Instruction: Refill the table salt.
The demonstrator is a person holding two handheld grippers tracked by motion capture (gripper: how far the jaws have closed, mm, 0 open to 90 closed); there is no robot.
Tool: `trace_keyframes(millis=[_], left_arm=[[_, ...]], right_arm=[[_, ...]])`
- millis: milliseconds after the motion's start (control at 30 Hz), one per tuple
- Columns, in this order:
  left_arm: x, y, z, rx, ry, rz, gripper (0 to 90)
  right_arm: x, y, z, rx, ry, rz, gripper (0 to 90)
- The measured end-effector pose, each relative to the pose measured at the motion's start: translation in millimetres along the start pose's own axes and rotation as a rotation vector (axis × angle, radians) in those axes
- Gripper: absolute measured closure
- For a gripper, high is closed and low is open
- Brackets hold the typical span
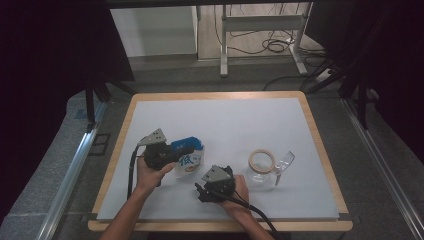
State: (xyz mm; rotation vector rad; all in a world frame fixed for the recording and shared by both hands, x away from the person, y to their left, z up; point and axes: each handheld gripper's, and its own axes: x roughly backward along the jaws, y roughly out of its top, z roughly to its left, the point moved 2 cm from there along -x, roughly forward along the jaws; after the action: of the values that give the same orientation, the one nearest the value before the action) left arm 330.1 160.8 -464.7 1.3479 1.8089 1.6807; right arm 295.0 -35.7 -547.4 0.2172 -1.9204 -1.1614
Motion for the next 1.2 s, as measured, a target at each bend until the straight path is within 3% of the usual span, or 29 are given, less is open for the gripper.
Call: trace_keyframes(millis=[67,133,367,567,767,1000,1200], left_arm=[[3.1,0.4,1.4,-0.01,0.007,0.004,87.3],[7.9,0.1,1.6,-0.042,0.048,0.013,82.5],[13.0,-11.6,0.4,-0.064,0.069,0.046,71.0],[13.0,-19.5,1.5,-0.077,0.094,0.067,76.1],[12.8,-18.8,0.4,-0.08,0.084,0.075,90.0],[8.2,-11.4,-5.1,-0.069,0.046,0.068,90.0],[10.7,7.5,-18.4,-0.06,-0.02,0.048,90.0]], right_arm=[[0.1,0.1,-0.6,-0.001,-0.003,-0.007,18.2],[0.6,0.4,-1.0,-0.007,-0.005,-0.013,18.2],[0.3,1.2,-0.9,-0.022,0.008,-0.018,18.2],[0.2,0.6,-0.6,-0.02,0.008,-0.017,18.2],[-0.4,-0.1,-1.9,-0.026,0.007,-0.016,18.2],[0.2,-0.1,-2.1,-0.017,0.008,-0.015,18.2],[2.8,-0.3,-0.6,-0.012,0.011,-0.047,18.1]])
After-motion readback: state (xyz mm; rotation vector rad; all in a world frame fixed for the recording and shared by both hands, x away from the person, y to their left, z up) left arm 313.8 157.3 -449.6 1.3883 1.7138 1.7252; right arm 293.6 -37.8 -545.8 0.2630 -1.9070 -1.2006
